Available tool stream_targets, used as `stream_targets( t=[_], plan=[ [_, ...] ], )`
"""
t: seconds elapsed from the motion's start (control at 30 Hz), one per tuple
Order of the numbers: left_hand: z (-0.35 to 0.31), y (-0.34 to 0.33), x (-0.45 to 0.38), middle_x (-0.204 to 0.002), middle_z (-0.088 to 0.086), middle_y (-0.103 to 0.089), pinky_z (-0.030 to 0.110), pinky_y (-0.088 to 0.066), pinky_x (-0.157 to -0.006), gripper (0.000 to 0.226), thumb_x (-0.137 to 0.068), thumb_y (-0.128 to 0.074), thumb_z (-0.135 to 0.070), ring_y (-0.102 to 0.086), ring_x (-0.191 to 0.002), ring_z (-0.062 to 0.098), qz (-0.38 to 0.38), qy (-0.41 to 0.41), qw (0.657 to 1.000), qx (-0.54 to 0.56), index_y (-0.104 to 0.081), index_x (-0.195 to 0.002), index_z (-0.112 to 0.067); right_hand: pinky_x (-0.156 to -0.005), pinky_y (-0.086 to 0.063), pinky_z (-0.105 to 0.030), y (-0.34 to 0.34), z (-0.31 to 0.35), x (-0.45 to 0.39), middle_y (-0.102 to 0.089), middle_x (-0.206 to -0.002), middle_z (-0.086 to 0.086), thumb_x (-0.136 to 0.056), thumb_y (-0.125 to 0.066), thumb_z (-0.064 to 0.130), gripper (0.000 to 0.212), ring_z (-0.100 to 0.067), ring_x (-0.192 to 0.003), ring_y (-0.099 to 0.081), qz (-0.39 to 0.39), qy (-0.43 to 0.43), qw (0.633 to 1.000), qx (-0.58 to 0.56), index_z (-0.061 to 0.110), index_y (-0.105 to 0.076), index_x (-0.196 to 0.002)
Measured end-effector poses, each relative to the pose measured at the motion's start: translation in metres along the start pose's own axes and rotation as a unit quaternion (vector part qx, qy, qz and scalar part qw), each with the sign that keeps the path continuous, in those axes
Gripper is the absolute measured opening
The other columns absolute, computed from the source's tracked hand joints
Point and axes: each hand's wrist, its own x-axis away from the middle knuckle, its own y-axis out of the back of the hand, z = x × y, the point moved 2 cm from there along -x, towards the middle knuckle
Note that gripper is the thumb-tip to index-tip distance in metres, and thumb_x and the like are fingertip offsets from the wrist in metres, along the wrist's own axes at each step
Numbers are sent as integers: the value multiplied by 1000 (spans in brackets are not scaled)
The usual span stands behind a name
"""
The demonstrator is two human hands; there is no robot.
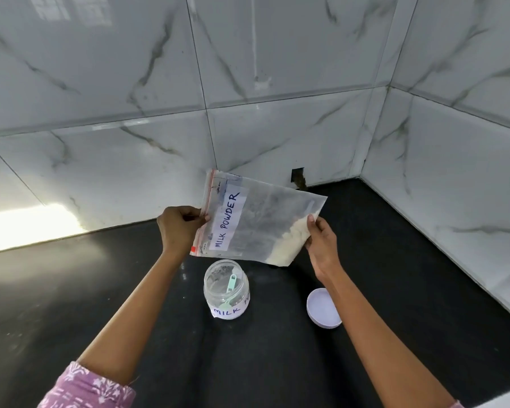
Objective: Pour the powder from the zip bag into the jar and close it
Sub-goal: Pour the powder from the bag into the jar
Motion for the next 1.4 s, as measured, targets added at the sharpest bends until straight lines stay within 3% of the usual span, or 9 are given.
stream_targets(
  t=[0.13, 0.37, 0.5, 0.77, 1.03, 1.13, 1.3, 1.4],
  plan=[
    [11, 1, -1, -72, 4, -69, 14, -41, -59, 13, -70, -82, -11, -58, -61, 1, -6, 12, 999, 30, -75, -79, -4, -88, -53, -35, -4, 11, -2, -71, -98, -3, -93, -54, 23, 16, -21, -96, -65, 5, 38, 998, 45, 17, -69, -95],
    [27, 2, 5, -78, 7, -71, 29, -51, -74, 16, -70, -81, -11, -64, -74, 17, -10, 37, 997, 64, -75, -83, -3, -79, -55, -26, -8, 18, -8, -72, -94, 2, -92, -57, 19, 15, -9, -86, -68, 23, 45, 997, 50, 17, -69, -100],
    [32, 2, 7, -75, 7, -71, 23, -47, -69, 13, -71, -80, -11, -62, -70, 14, -16, 42, 996, 74, -75, -81, -5, -78, -56, -23, -12, 19, -7, -73, -99, 6, -94, -52, 30, 19, -10, -95, -68, 27, 32, 999, 33, 24, -69, -100],
    [42, 4, 9, -70, 1, -68, 4, -43, -54, 13, -71, -81, -11, -58, -61, 3, -30, 57, 994, 89, -75, -82, -7, -85, -55, -30, -22, 22, -7, -74, -94, 5, -91, -59, 22, 14, -11, -93, -68, 57, 60, 994, 75, 19, -71, -98],
    [51, 3, 14, -71, 0, -68, 12, -44, -62, 12, -72, -80, -11, -60, -64, 3, -49, 100, 987, 112, -75, -82, -9, -80, -56, -27, -26, 28, -8, -74, -84, 10, -90, -60, 21, 13, -5, -82, -67, 49, 78, 993, 73, 23, -72, -90],
    [54, 2, 16, -69, 0, -68, 12, -44, -63, 11, -72, -80, -10, -60, -63, 3, -55, 112, 985, 122, -74, -81, -10, -79, -55, -25, -28, 28, -7, -74, -87, 7, -88, -63, 21, 11, -8, -85, -66, 68, 84, 990, 95, 18, -72, -94],
    [56, 2, 18, -67, -4, -66, 12, -44, -61, 10, -73, -79, -10, -60, -63, 3, -60, 123, 982, 130, -74, -81, -9, -80, -57, -23, -25, 27, -10, -74, -91, 9, -94, -54, 31, 22, -8, -90, -68, 75, 60, 994, 57, 31, -75, -86],
    [57, 2, 19, -68, -3, -67, 10, -44, -60, 10, -73, -79, -11, -60, -63, 2, -63, 127, 981, 132, -74, -81, -9, -82, -56, -23, -21, 18, -12, -74, -96, 5, -91, -58, 24, 16, -11, -94, -68, 107, 63, 989, 77, 25, -74, -94]
  ],
)
